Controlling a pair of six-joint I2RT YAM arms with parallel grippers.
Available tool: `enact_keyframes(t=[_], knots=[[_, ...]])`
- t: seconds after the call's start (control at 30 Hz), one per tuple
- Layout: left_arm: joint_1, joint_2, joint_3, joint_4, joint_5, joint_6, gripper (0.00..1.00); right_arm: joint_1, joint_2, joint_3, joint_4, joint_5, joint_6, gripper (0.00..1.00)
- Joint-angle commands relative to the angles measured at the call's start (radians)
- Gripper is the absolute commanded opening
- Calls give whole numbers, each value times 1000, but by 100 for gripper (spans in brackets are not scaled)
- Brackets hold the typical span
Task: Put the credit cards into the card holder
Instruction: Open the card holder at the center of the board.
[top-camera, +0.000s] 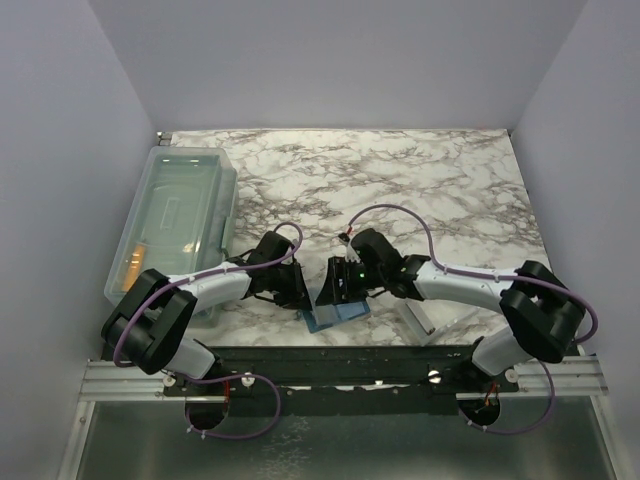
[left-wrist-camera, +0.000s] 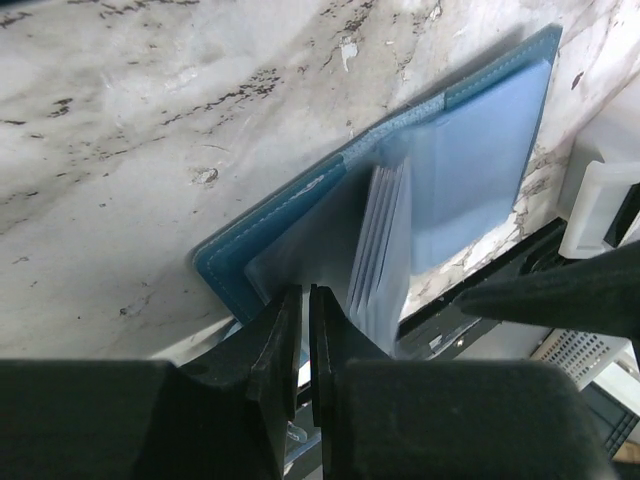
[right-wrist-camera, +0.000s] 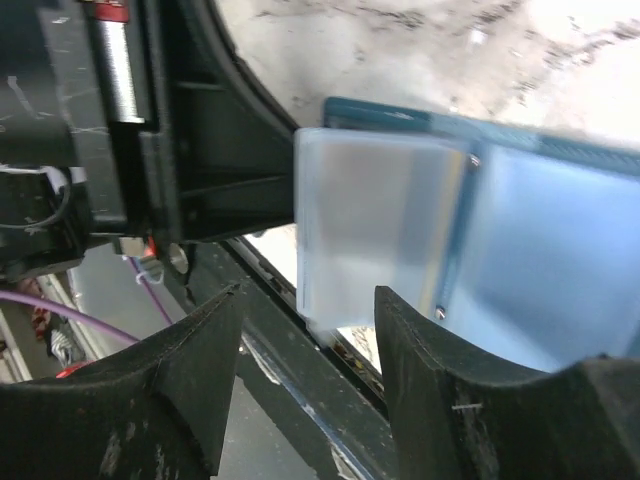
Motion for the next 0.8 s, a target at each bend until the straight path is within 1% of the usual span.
enact_keyframes(t=[0.0,0.17,0.27,0.37,0.5,0.6,0.7,0.77], knots=[[-1,5,-27,-11,-63,6,15,13,43,33,112,-94,14,59],[0,-34,-32,-31,-78,-8,18,15,46,40,70,-58,-8,64],[0,-69,-26,-75,-105,-13,21,16,37,52,-22,17,-26,64],[0,-96,-27,-89,-120,-6,22,20,52,70,-81,77,-59,66],[0,-77,-19,-93,-115,2,22,60,94,104,-100,135,-87,71],[0,-67,-16,-93,-112,2,22,81,132,132,-126,193,-84,70],[0,-80,-18,-102,-118,2,22,105,157,163,-173,273,-78,67],[0,-103,-17,-121,-132,5,23,122,168,178,-205,325,-73,66]])
